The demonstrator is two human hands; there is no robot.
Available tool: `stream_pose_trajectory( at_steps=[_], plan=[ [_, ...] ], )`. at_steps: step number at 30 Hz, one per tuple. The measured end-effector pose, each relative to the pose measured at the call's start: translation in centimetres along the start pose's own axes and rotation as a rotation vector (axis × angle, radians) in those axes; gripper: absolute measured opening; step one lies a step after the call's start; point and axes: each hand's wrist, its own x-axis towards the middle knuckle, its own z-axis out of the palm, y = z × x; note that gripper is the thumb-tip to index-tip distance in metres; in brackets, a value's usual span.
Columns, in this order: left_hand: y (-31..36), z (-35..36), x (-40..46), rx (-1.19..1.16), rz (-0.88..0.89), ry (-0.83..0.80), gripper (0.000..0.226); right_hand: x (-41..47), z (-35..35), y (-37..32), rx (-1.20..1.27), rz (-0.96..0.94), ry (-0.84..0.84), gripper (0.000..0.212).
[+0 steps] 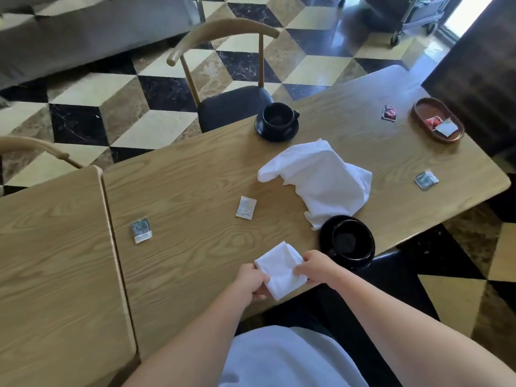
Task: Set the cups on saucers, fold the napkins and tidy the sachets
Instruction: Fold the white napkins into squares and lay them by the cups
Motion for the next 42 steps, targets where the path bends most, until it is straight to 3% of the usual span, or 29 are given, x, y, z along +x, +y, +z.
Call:
stream_pose_trajectory(
  at_steps=[3,7,13,17,22,24,25,27,30,33,35,38,40,42],
  plan=[
    [0.1,1.1,1.1,0.003,-0.012,0.046,0.022,1.2,0.1,0.1,-0.227,0.004,0.031,0.016],
    [0.8,2.1,2.3,0.014,-0.019,0.110,0.016,2.5,0.1,0.0,-0.493,-0.049,0.070,0.023],
    [1.7,2.8,3.3,0.185,0.009,0.204,0.007,3.7,0.4,-0.4,-0.635,-0.042,0.074,0.020],
    [1.6,3.0,4.1,0.280,0.017,0.243,0.015,4.2,0.8,-0.4,-0.705,-0.042,0.062,0.027],
    [3.7,2.9,3.5,1.013,0.049,0.349,0.024,4.6,0.6,-1.4,-0.929,-0.106,0.012,0.028],
    [5.9,2.9,3.6,1.142,0.099,0.312,0.018,4.2,-0.1,-2.7,-0.976,-0.162,0.019,0.027],
    [7.4,2.9,3.6,1.129,0.114,0.282,0.015,4.1,-0.7,-3.6,-0.962,-0.191,0.036,0.022],
    [10.5,3.3,4.0,0.849,0.151,0.213,0.018,4.2,-2.6,-5.7,-0.827,-0.239,0.106,0.008],
    [15.0,4.3,4.6,0.233,0.190,0.097,0.015,5.2,-7.5,-8.0,-0.453,-0.280,0.211,0.024],
    [17.7,5.4,5.3,-0.031,0.158,0.116,0.016,6.4,-12.2,-7.5,-0.096,-0.365,0.506,0.025],
    [18.9,5.4,5.9,0.072,0.245,0.350,0.026,7.2,-14.5,-6.4,0.022,-0.367,0.684,0.035],
    [21.6,4.7,6.5,0.440,0.428,0.707,0.033,8.4,-17.3,-5.7,-0.039,-0.277,0.797,0.054],
    [23.4,4.5,6.9,0.630,0.440,0.703,0.048,9.3,-18.6,-5.0,-0.121,-0.165,0.749,0.066],
    [24.8,4.6,7.4,0.702,0.378,0.584,0.061,10.3,-19.1,-4.6,-0.193,-0.106,0.666,0.060]
  ],
)
